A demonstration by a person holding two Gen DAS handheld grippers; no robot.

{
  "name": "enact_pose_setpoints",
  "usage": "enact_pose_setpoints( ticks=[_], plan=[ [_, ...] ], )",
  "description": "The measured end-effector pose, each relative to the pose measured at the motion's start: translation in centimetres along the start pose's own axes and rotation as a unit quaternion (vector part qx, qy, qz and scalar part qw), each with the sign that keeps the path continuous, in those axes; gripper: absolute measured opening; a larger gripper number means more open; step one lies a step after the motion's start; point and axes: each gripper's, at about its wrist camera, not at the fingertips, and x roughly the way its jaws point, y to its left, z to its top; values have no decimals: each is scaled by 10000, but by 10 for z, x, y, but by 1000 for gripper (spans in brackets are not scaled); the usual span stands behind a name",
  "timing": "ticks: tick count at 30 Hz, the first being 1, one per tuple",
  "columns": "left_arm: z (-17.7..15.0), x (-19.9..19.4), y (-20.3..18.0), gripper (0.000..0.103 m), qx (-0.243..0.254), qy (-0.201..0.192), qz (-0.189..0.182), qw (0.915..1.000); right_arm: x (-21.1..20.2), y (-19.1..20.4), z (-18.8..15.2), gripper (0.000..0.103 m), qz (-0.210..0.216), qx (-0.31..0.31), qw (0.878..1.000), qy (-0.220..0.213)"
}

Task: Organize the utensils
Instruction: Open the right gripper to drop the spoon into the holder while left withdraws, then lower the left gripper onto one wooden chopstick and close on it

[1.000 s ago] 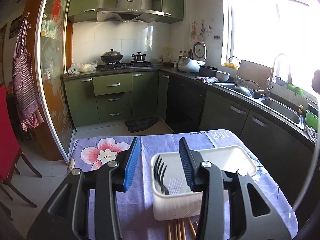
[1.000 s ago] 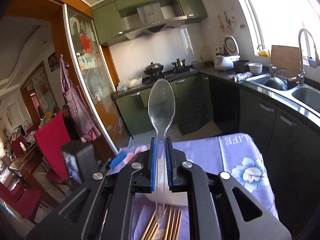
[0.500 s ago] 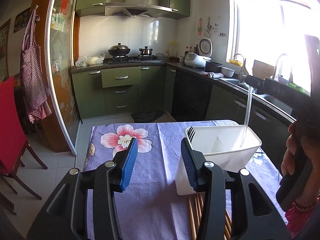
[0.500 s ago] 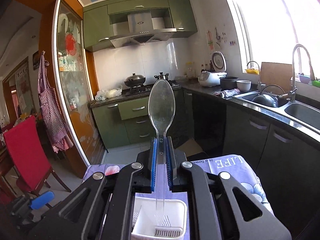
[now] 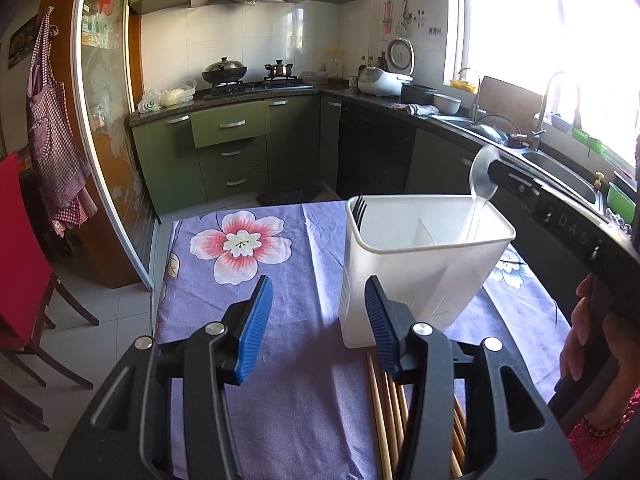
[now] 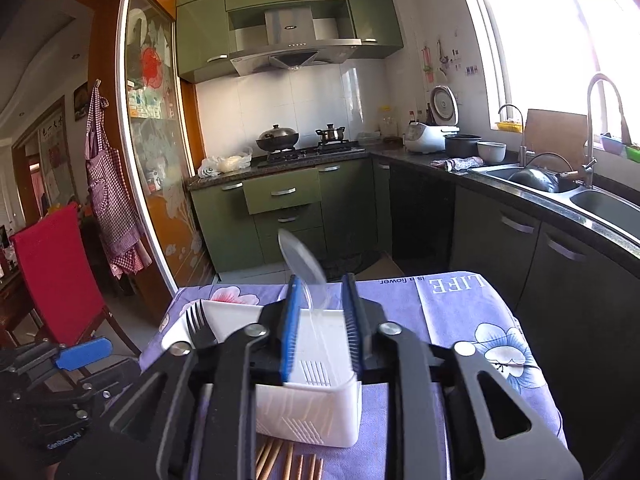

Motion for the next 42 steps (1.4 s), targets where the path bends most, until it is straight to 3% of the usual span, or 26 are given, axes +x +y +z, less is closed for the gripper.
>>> enact_pose_setpoints(
  ticks=[7,12,15,17,24,32,38,42],
  plan=[
    [-22,26,-20,49,207,854,88,9961,-45,-20,-4,31,22,219,9998,31],
    [-47,65,-30,48,346,1880,20,9816,-74,-48,-28,31,-8,534,9981,300],
    [-62,79,-37,36,467,2211,57,9741,-82,-64,-47,31,42,735,9957,560],
    [-69,85,-40,36,461,2366,31,9705,-84,-72,-60,35,62,822,9940,713],
    [-75,96,-39,32,417,2512,347,9664,-86,-76,-83,36,206,950,9903,992],
    [-76,102,-37,30,373,2603,423,9639,-84,-69,-85,36,267,915,9894,1094],
    [-76,99,-36,25,149,2842,113,9586,-84,-69,-78,36,305,942,9890,1097],
    [-70,91,-32,25,-67,2674,100,9635,-84,-67,-79,36,360,938,9889,1097]
  ],
)
